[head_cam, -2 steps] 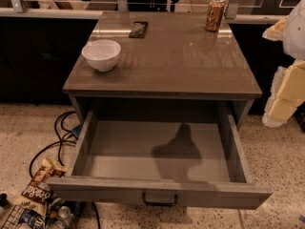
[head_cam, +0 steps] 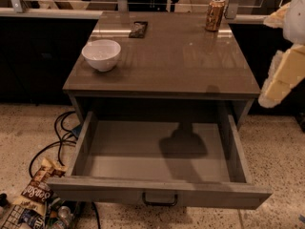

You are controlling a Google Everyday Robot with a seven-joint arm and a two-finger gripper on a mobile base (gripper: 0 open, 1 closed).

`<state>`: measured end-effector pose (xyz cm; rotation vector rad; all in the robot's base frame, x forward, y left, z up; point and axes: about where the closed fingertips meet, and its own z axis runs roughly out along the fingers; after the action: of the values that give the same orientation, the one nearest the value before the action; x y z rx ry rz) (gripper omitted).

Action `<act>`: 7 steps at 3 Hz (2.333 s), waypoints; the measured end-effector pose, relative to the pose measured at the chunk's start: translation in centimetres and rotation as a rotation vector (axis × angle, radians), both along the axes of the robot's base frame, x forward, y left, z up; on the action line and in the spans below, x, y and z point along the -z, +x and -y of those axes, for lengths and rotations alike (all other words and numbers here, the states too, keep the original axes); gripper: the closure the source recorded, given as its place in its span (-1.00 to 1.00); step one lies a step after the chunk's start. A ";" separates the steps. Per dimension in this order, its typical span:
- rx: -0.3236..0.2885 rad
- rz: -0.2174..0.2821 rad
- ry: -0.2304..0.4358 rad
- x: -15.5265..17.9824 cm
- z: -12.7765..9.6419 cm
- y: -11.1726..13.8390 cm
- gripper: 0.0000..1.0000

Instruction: Place orange can into top drawer

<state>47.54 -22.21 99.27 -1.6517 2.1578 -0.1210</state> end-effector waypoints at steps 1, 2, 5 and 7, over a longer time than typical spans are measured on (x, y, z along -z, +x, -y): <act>0.009 0.113 0.135 -1.1 1.1 7.5 -1.00; 0.035 0.276 0.366 -3.1 1.4 15.3 -1.00; 0.386 0.380 0.734 0.1 -0.7 16.5 -1.00; 0.497 0.352 0.798 4.2 -1.4 18.1 -1.00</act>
Offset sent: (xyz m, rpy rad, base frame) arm 0.2190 -0.0253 0.0561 0.5705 -0.4286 -0.0564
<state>65.68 -20.78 95.04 -0.5928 1.9162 0.2589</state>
